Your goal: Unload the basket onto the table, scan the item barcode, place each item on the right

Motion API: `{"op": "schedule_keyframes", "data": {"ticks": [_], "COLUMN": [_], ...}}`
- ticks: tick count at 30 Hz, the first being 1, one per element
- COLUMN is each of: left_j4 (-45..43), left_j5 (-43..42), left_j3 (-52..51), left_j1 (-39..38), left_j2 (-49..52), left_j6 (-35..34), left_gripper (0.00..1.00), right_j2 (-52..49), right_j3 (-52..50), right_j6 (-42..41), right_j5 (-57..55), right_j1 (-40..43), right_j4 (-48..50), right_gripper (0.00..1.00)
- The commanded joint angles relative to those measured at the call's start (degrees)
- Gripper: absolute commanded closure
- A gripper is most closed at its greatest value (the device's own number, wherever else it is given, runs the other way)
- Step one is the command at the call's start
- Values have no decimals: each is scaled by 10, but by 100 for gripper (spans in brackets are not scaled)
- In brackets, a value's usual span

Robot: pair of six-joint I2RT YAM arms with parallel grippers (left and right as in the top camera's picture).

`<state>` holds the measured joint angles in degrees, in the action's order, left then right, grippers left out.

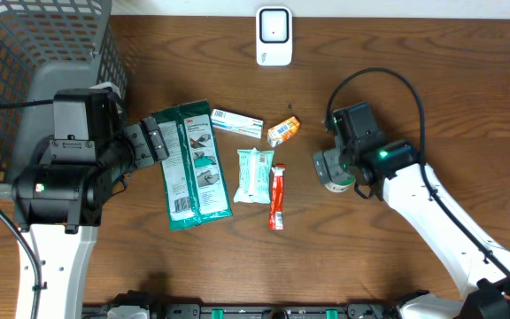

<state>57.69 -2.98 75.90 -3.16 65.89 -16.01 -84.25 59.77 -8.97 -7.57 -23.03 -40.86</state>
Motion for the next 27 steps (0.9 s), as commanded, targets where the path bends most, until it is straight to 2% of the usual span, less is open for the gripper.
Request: {"op": "schedule_keyframes", "data": {"ticks": [1, 5, 6, 7, 8, 10, 12, 14, 15, 16, 24, 27], "left_j4": [1, 1, 1, 1, 1, 1, 1, 1, 1, 1, 1, 1], "left_j5": [7, 7, 7, 7, 7, 7, 7, 7, 7, 7, 7, 7], "left_j3": [4, 5, 4, 5, 4, 5, 5, 4, 4, 4, 5, 4], "left_j1": [1, 1, 1, 1, 1, 1, 1, 1, 1, 1, 1, 1], "left_j2": [0, 0, 0, 0, 0, 0, 0, 0, 0, 0, 0, 0], "left_j6": [12, 12, 12, 12, 12, 12, 12, 12, 12, 12, 12, 12], "left_gripper": [10, 10, 10, 10, 10, 10, 10, 10, 10, 10, 10, 10], "right_j2": [5, 4, 4, 4, 4, 4, 3, 3, 2, 2, 2, 2], "right_j3": [10, 8, 8, 8, 7, -6, -18, -23, -26, -28, -69, -76], "right_j6": [-174, -184, -185, -213, -260, -338, -386, -398, -399, -399, -414, -413], "right_j5": [37, 75, 74, 69, 59, 45, 45, 44, 39, 32, 14, -4], "right_j1": [2, 0, 1, 4, 5, 4, 4, 4, 4, 4, 4, 4], "right_j4": [-12, -24, -35, -54, -72, -77, -65, -59, -52, -48, 13, 32], "right_gripper": [1, 1, 6, 34, 42, 31, 28, 24, 6, 1, 2, 14]}}
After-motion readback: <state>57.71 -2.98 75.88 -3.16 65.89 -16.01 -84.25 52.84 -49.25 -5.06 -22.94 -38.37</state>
